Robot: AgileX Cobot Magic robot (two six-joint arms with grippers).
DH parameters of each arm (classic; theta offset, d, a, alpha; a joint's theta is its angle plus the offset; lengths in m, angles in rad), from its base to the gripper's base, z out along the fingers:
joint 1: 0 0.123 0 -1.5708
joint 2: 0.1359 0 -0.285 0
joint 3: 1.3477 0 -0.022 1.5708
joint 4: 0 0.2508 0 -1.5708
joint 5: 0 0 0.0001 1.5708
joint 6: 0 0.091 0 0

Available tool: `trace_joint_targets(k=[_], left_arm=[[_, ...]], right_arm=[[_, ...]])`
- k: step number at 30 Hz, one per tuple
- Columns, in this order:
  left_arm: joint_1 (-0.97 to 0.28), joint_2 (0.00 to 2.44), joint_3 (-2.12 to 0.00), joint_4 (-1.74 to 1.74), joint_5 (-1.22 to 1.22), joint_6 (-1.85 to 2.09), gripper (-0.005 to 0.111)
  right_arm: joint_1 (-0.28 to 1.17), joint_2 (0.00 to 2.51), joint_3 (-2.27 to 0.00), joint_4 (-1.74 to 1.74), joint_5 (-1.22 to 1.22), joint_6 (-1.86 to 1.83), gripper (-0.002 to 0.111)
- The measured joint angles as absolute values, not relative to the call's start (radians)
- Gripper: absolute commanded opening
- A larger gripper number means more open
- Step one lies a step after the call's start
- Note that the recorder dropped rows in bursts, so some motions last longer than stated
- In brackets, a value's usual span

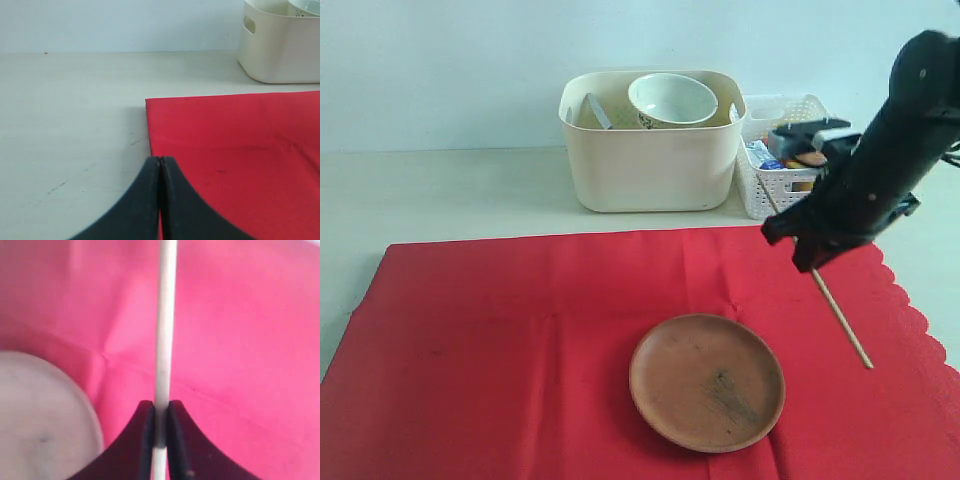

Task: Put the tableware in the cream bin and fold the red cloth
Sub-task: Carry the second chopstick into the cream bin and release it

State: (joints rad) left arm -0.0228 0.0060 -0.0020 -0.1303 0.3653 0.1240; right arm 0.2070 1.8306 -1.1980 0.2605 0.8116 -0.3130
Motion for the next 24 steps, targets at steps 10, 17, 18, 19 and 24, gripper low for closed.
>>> trace_joint_targets(k=[10, 17, 18, 19, 24], left_arm=[[-0.023, 0.006, -0.002, -0.13, 0.365, 0.124, 0.0], [-0.023, 0.006, -0.002, -0.13, 0.365, 0.124, 0.0], [-0.023, 0.006, -0.002, -0.13, 0.365, 0.124, 0.0], [-0.023, 0.006, -0.002, -0.13, 0.365, 0.124, 0.0], [-0.023, 0.006, -0.002, -0.13, 0.365, 0.124, 0.0]], right_arm=[[0.207, 1.722, -1.211, 1.578, 0.646, -1.492, 0.0], [0.207, 1.942, -1.496, 1.734, 0.7, -1.773, 0.0], [0.207, 1.974, -1.535, 1.734, 0.703, -1.773, 0.0], [0.207, 2.032, -1.613, 1.734, 0.708, -1.776, 0.0], [0.237, 2.227, -1.821, 1.738, 0.726, -1.781, 0.0]])
